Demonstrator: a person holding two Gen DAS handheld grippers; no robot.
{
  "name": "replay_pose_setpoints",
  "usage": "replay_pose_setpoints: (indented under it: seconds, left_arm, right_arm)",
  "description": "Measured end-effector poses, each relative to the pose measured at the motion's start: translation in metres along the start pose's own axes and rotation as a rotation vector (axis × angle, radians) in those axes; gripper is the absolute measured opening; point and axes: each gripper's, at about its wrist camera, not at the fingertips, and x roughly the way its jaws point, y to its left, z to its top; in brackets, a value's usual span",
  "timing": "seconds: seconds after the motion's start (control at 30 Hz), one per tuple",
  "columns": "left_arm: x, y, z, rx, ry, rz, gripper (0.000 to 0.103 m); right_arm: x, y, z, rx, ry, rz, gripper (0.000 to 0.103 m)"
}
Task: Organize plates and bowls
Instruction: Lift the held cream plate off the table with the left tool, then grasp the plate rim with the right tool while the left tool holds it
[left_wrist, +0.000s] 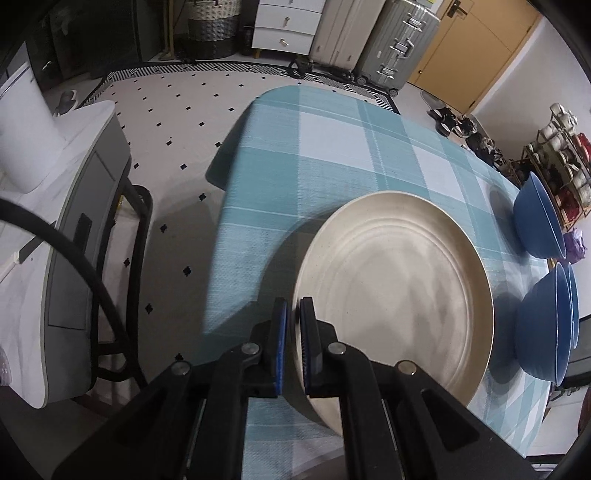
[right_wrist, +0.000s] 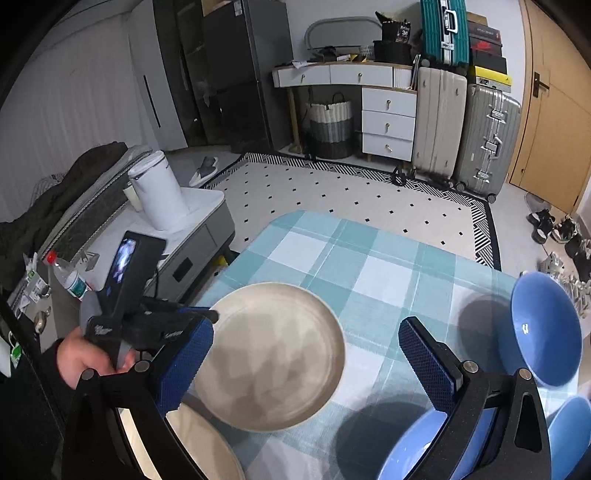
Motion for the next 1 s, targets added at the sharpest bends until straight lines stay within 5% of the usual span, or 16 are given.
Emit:
replay_pose_setpoints:
  seconds: [0.33, 0.57, 0.67, 0.77, 0.9, 1.0]
  left_arm:
    - [-0.007, 0.013, -0.007, -0.015, -0.024, 0.016, 0.004]
    - [-0.009, 0.012, -0.014, -0.032, -0.021, 0.007, 0.006]
    - [-0.01, 0.008, -0.016, -0.026, -0.019, 0.005, 0.013]
    - [-0.013, 0.006, -0.017, -0.029, -0.028, 0.0, 0.033]
    - [-0.019, 0.002, -0.018, -0.013, -0.055, 0.007, 0.036]
    - [-0.018, 0.005, -0.018, -0.036, -0.044, -0.01, 0.04]
  right_arm:
    - [0.064, -0.001, 0.009, 0.078, 0.209, 0.073, 0.102]
    - [0.105, -0.013, 0.001, 0.166, 0.318, 0.022, 0.102]
    - [0.115, -0.016, -0.003, 0.165, 0.345, -0.005, 0.102]
    - [0.124, -0.02, -0.006, 0.174, 0.374, -0.024, 0.102]
    - [0.133, -0.023, -0.011, 0.202, 0.392, -0.003, 0.101]
    - [0.141, -0.023, -0.013, 0.216, 0.404, 0.021, 0.091]
